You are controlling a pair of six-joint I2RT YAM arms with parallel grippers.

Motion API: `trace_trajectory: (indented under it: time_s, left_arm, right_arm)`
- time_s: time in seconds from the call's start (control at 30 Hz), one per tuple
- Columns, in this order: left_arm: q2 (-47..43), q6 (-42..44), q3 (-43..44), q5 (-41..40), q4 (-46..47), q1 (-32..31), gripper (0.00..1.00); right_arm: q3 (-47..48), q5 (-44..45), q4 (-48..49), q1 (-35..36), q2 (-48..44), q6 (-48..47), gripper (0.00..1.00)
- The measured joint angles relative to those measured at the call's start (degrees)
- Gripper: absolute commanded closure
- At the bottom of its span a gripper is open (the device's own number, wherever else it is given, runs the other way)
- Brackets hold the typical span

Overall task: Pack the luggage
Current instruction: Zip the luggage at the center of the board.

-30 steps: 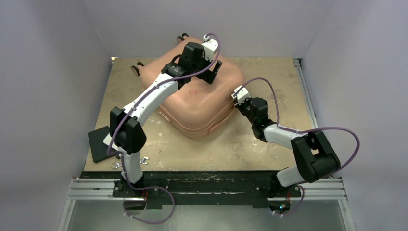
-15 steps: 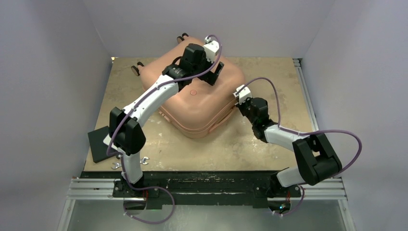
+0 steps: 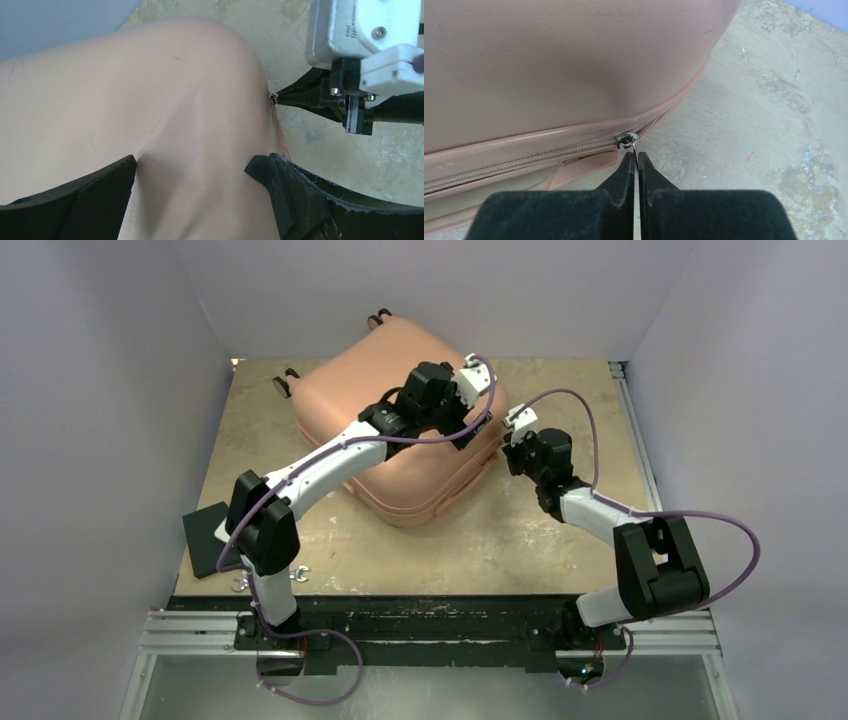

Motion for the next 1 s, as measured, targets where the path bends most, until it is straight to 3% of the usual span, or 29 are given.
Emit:
trace_trajectory:
  time_s: [0.33, 0.67, 0.8, 1.0]
  left_arm:
    - [0.0, 4.5, -5.5, -4.7, 9.2, -2.8, 0.15]
    - [-1.8, 8.9, -5.5, -4.1, 5.4, -6.4, 0.1]
    - [-2.7, 9.1, -5.6, -3.4, -1.0, -13.3, 0.09]
    - [5.3, 6.1, -8.1, -9.2, -7.5, -25.9, 0.08]
  right_arm:
    - [6.7, 0.7, -2.5, -3.8, 5.8, 4.7, 1.0]
    - [8.0, -6.5, -1.8, -7.0, 8.1, 8.6, 1.0]
    - [9.2, -8.5, -1.9, -7.8, 9.5, 9.0, 1.0]
    - [9.8, -9.9, -1.7, -8.5, 10.2, 9.4, 1.0]
